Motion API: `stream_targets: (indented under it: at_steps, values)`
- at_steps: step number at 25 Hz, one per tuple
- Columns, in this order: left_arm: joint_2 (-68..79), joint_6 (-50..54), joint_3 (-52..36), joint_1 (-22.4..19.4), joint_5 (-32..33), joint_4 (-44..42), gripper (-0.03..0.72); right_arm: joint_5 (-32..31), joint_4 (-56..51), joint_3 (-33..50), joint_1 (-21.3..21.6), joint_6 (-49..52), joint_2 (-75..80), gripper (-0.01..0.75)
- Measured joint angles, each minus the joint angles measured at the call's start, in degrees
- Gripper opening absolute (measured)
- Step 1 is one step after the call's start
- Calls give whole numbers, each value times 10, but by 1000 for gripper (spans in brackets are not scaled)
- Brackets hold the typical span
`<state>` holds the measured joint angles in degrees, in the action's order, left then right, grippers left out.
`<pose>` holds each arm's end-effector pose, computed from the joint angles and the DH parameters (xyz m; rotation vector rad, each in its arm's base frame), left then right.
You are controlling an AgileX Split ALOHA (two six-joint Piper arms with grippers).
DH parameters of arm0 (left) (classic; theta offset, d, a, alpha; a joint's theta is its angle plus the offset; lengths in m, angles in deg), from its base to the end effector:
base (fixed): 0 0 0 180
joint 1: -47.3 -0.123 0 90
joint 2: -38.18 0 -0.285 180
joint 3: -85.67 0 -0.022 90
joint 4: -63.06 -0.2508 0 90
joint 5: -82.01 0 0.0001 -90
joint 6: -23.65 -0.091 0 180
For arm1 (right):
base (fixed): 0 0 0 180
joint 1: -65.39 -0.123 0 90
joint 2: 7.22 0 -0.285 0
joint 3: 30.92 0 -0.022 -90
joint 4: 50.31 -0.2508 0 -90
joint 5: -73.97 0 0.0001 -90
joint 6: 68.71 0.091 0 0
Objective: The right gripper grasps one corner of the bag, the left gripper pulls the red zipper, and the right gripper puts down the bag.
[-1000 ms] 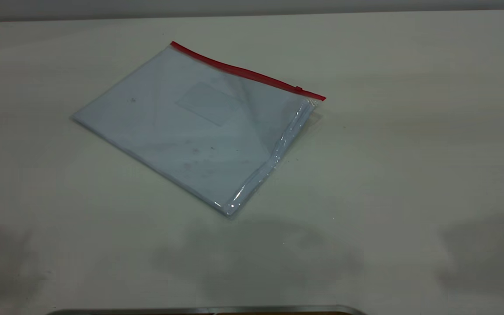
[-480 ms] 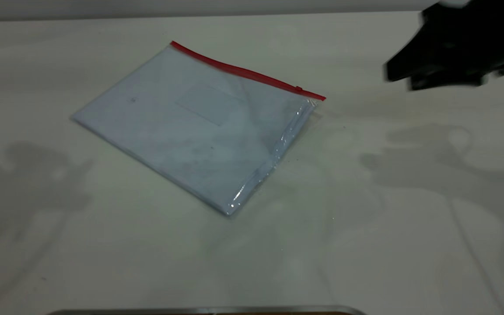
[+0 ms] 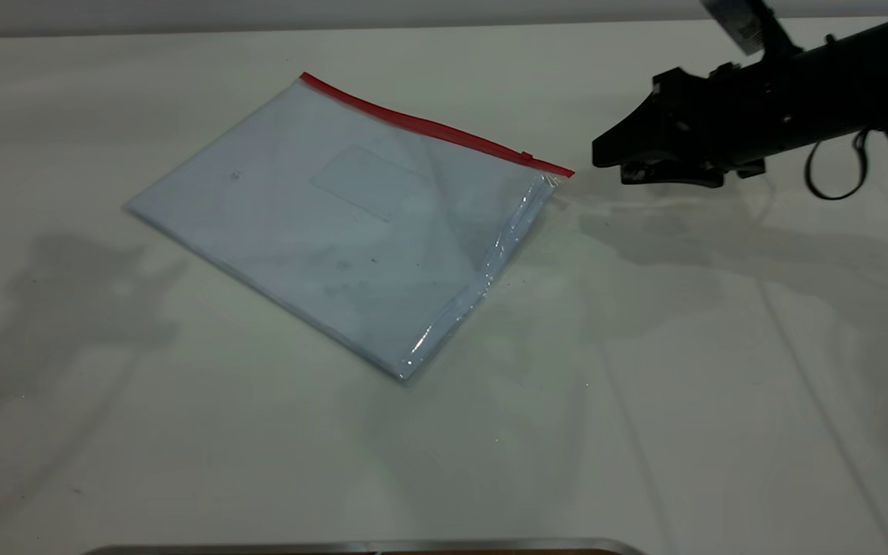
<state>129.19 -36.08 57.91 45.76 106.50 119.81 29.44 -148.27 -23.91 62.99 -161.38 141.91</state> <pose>0.2988 -0.0236 0.2485 0.2567 2.2709 -0.3457 0.3975 0.0800 -0.0069 -0.1523 2.4822 1.0595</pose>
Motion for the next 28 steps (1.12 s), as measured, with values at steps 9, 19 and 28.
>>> stream_targets:
  at_steps: [9, 19, 28]
  values:
    - [0, -1, 0, 0, -2, 2, 471, 23, -5, -88, -65, 8, 65, 454]
    - [0, -1, 0, 0, -2, 2, 471, 33, -33, -103, -77, 31, 81, 454]
    - [0, -1, 0, 0, -3, 2, 471, 31, -37, -118, -102, 31, 92, 197]
